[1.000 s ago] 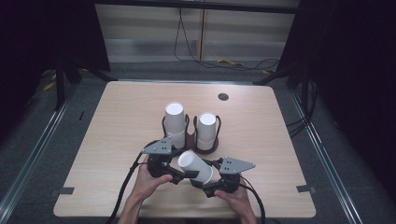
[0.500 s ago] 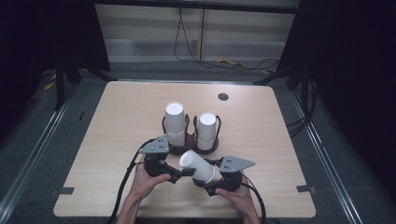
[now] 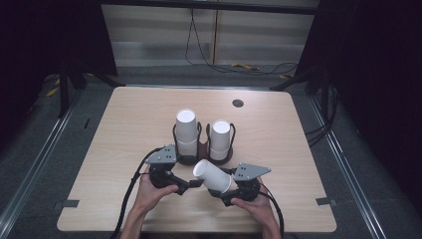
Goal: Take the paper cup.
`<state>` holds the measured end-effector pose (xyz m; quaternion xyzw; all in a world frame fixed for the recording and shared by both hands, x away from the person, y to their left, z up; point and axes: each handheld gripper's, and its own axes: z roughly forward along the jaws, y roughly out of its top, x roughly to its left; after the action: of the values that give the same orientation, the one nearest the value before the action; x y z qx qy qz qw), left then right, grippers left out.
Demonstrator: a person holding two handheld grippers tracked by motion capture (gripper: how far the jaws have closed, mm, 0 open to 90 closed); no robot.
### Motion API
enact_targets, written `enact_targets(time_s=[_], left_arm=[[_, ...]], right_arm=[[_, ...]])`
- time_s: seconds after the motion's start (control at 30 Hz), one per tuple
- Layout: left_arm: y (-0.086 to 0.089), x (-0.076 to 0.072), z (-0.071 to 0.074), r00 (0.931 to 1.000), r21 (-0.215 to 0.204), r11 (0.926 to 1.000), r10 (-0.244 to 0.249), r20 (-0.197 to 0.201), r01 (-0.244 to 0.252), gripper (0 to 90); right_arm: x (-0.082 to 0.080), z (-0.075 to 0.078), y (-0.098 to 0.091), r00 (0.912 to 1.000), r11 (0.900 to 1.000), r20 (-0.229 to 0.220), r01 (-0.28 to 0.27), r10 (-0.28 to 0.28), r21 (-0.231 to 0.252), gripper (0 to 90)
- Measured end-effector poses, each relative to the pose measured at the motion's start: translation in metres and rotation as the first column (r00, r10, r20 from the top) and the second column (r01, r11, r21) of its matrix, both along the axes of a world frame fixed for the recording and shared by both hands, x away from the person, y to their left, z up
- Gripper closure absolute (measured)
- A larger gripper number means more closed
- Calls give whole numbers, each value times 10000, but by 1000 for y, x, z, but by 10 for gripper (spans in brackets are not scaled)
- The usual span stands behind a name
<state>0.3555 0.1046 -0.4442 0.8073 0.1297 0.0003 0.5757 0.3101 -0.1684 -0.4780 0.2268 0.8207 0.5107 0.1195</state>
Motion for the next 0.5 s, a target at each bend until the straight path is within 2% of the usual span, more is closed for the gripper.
enact_targets(time_s=[0.2,0.4,0.5], left_arm=[[2,1,1,10000,94,9999,48,-12,-48,212],[5,1,2,9999,252,9996,137,80,-139,192],[6,1,2,9999,362,9993,14,119,-18,210]], right_arm=[[0,2,-1,10000,9997,-4,-39,38,-229,235],[1,7,-1,9998,9987,-8,-185,184,-474,236],[2,9,0,9998,9976,17,-201,203,-657,237]])
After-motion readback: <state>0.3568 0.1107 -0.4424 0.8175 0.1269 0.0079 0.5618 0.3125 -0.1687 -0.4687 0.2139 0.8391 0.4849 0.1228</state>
